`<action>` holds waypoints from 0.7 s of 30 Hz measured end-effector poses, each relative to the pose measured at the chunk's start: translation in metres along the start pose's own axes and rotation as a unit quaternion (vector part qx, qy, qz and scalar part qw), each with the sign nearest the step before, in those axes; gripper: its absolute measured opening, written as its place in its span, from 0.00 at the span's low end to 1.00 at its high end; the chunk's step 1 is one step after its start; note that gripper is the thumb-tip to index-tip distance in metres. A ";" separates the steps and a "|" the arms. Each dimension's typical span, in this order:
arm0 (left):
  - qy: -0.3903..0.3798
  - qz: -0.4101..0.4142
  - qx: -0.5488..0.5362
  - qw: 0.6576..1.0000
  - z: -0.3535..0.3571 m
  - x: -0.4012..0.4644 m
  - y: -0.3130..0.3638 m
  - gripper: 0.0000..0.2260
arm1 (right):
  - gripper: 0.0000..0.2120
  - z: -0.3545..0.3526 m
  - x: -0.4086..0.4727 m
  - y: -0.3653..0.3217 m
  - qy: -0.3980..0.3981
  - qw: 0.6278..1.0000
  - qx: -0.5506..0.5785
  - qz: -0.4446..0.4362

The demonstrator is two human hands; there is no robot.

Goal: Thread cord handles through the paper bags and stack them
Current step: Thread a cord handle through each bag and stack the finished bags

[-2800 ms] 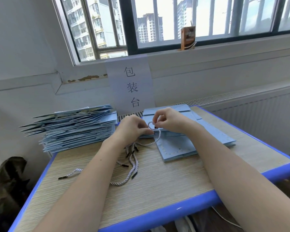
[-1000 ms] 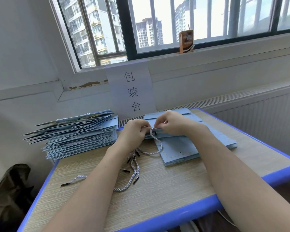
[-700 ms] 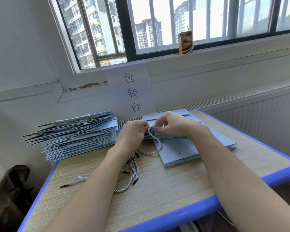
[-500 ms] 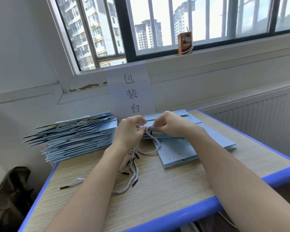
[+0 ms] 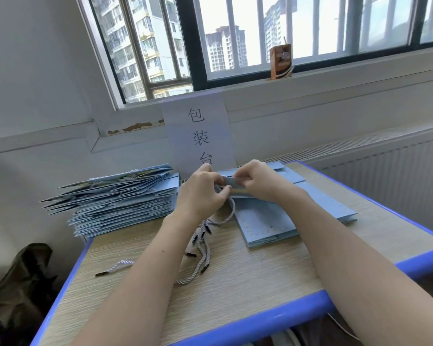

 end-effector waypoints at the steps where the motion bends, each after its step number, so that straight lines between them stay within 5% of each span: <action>1: 0.002 0.009 0.019 1.000 0.001 -0.001 0.002 0.12 | 0.25 0.000 0.000 0.000 0.008 1.000 0.006 0.001; 9: 0.021 0.025 0.079 0.996 0.008 -0.003 0.010 0.06 | 0.07 -0.001 0.001 0.000 0.056 0.997 0.046 0.006; 21: 0.053 0.028 0.075 0.995 0.008 -0.003 0.011 0.07 | 0.06 -0.002 0.001 -0.001 0.056 0.997 0.058 0.012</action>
Point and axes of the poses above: each hand's wrist, its own x-axis towards the middle knuckle, its own z-axis out of the palm, y = z × x, the point moved 2 cm from there along x, towards the middle knuckle, and after that the axes turned 6 degrees about y, right-handed, at the moved point
